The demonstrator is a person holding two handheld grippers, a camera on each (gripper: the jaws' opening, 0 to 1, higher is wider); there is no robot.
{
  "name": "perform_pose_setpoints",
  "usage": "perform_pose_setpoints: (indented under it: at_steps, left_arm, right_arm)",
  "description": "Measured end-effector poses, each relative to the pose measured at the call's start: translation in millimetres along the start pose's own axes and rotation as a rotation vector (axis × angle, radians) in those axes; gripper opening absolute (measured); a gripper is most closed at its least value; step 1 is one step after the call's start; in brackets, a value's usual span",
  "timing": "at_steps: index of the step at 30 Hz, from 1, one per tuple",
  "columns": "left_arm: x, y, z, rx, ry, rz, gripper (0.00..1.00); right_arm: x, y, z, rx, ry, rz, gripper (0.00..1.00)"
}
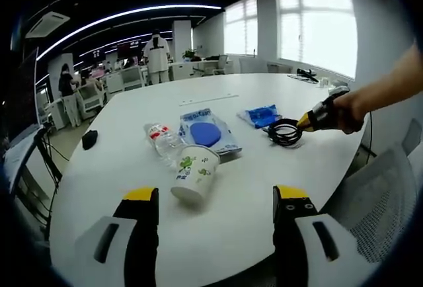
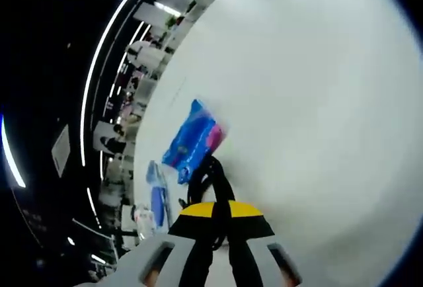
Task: Arrange the tabletop items into an orderly group along one side of the table until the central work area is clear of visible clutter.
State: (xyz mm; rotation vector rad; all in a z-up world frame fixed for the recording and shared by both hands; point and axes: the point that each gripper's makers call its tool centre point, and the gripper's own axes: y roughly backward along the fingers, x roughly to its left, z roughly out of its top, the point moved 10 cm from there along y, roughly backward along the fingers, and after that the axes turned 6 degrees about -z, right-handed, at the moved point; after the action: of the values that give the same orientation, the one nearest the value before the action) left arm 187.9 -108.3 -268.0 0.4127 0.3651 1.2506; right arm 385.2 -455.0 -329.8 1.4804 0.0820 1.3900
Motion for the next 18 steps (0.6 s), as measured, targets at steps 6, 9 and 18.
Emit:
perform_pose_setpoints:
  at_steps: [6,9,18]
  left_arm:
    - [1.1,-0.4,-1.5,0.001,0.003,0.0,0.7]
    - [-2.5,0.8,1.0,0.003,0.001,-0.005,0.7]
    - [-2.2,0.9,0.9,0.002,0.0,-0.004,0.7]
  right_arm:
    - [-2.4,1.3,-2.5,-0.012,0.076,-0.009,0.03]
    - [-0.1,1.4,-1.7,-0.014,0.09,-0.007,0.03]
    - [6.5,7.6,-0.5,-0.027,0.188,-0.024,0.15]
